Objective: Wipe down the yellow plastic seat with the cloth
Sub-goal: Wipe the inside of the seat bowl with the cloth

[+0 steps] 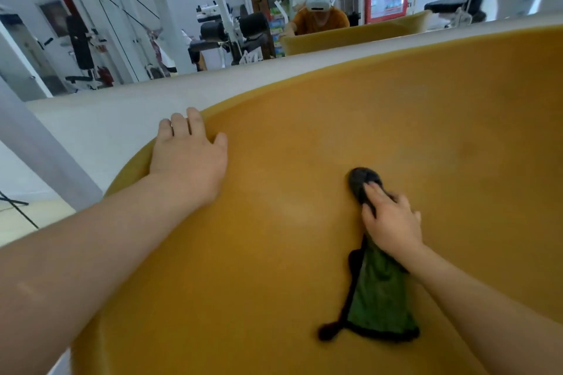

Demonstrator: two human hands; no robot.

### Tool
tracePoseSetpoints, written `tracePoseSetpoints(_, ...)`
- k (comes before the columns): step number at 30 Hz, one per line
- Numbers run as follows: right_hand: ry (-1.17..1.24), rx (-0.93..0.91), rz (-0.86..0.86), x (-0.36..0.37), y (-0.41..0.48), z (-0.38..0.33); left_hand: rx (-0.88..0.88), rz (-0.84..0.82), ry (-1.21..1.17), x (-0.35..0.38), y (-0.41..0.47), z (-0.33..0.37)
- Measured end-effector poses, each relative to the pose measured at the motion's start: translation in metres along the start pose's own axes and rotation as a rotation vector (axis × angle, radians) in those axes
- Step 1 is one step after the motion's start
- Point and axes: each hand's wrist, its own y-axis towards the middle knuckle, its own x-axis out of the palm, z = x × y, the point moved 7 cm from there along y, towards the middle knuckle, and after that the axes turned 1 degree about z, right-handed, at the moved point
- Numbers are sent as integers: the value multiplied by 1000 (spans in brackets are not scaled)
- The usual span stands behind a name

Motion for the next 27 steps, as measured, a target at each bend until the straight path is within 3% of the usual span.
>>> tracePoseSetpoints(3, 32, 159, -9, 3, 1, -8, 75, -15, 56, -1, 4, 16)
tracePoseSetpoints(4, 34, 81, -40, 10, -10, -36, 133, -26, 40, -2, 7, 30)
tracePoseSetpoints(7, -7, -448, -107, 34, -75, -125, 300, -168, -78, 12, 8, 85)
tracePoseSetpoints(9, -41, -591, -95, 30, -73, -116, 361, -249, -130, 27, 3, 121)
tracePoseSetpoints(10, -84, -511, -93, 26, -53, -90, 381, -275, -135, 34, 0, 135)
tracePoseSetpoints(14, -110, 83, -18, -10, 30, 35, 417, -337, -89, 57, -10, 162)
tracePoseSetpoints(16, -84, 165, -50, -6, 24, 25, 418, -318, -88, 57, -9, 166)
tracePoseSetpoints(17, -116, 78, -75, 2, 10, 0, 413, -306, -97, 56, -7, 170)
tracePoseSetpoints(20, -175, -463, -192, 33, -68, -77, 383, -274, -118, 52, -1, 174)
tracePoseSetpoints(22, -133, -611, -239, 22, -71, -63, 385, -285, -113, 47, 0, 178)
tracePoseSetpoints(24, -253, -448, -257, 6, -38, 7, 373, -307, -109, 45, 2, 181)
tracePoseSetpoints(27, -238, 63, -151, -51, -3, 121, 376, -318, -121, 41, -3, 189)
